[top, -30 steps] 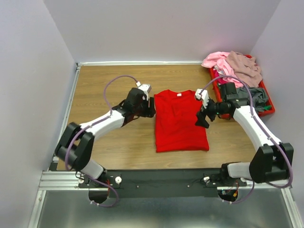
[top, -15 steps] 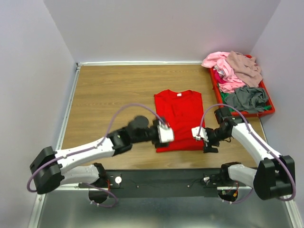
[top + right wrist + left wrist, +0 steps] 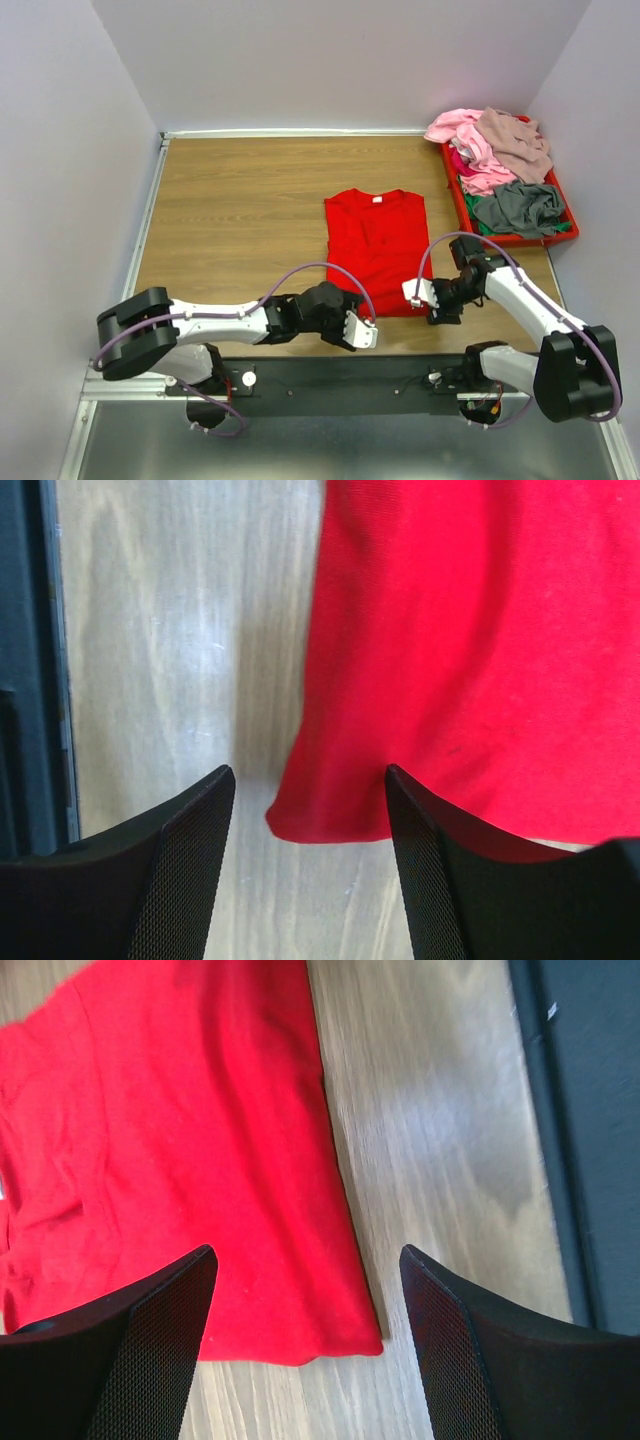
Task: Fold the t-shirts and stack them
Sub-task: Fold the tshirt
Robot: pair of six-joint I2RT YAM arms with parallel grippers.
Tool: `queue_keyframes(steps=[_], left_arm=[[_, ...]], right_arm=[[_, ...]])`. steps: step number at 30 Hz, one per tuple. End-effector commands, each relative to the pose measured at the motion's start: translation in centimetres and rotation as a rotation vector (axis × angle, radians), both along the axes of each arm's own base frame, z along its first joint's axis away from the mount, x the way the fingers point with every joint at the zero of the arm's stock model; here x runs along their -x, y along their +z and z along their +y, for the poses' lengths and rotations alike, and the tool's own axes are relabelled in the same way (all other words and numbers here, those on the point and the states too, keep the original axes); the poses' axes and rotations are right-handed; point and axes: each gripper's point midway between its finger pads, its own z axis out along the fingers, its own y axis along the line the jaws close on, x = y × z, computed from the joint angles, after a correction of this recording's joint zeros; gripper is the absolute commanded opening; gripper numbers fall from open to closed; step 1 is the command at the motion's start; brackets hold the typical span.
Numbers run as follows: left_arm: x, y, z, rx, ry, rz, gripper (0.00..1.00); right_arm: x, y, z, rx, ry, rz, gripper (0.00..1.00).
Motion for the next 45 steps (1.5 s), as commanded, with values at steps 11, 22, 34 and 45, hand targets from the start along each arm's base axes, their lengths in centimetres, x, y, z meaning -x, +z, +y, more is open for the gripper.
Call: queue_keyframes(steps=[11, 22, 34, 45], left_arm=[[-2.6, -6.4, 2.4, -0.216, 0.097, -0.104, 0.77], [-1.8, -9.8, 3.1, -0.307, 0.112, -0.008, 0.21], [-0.6, -3.3, 2.8, -0.171, 0.032, -0.023, 0.00], [-14.6, 6.5, 4.0, -0.012, 0.204, -0.295, 0.00]], right_arm=[[-1.1, -1.4, 0.6, -0.008, 0.035, -0.042, 0.68], [-0.7, -3.1, 0.2, 0.033, 0.043, -0.026, 0.38], [-3.2, 4.4, 2.5, -0.100, -0.072, -0.074, 0.00], [-13.7, 12.5, 3.2, -0.157, -0.368, -0.273, 0.00]])
